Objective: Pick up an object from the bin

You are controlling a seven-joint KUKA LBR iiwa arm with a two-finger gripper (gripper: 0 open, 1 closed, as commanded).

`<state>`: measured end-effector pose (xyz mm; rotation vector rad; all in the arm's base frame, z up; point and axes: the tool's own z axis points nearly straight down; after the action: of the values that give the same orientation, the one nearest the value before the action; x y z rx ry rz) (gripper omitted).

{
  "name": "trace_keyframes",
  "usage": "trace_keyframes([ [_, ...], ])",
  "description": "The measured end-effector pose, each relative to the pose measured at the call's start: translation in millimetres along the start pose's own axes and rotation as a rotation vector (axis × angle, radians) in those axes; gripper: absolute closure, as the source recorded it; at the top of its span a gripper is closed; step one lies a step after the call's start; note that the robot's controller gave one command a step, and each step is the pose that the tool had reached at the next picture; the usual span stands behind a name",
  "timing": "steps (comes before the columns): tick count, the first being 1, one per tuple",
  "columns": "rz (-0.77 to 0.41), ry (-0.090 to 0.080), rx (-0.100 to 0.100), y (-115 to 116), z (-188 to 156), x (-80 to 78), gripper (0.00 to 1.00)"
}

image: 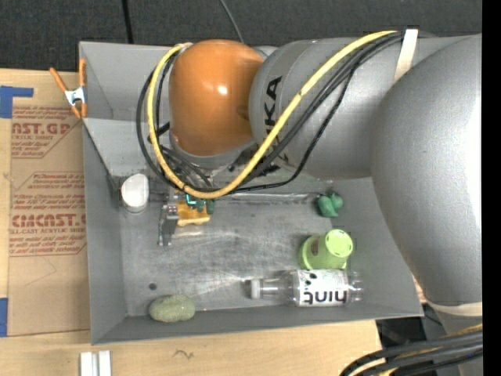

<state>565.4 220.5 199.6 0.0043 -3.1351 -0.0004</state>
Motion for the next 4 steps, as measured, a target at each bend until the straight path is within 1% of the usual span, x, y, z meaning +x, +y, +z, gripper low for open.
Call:
trace_keyframes([
  [1, 0.002, -0.008, -0.001, -1, -5, -2.1, 0.00],
  [2, -0.049, -0.009, 0.000, -80, 51, -27.3, 0.00],
  [3, 0.156, -0.008, -0.002, -79, 45, -27.7, 0.00],
  [4, 0.038, -0.007, 0.000, -64, 64, -29.1, 0.00],
])
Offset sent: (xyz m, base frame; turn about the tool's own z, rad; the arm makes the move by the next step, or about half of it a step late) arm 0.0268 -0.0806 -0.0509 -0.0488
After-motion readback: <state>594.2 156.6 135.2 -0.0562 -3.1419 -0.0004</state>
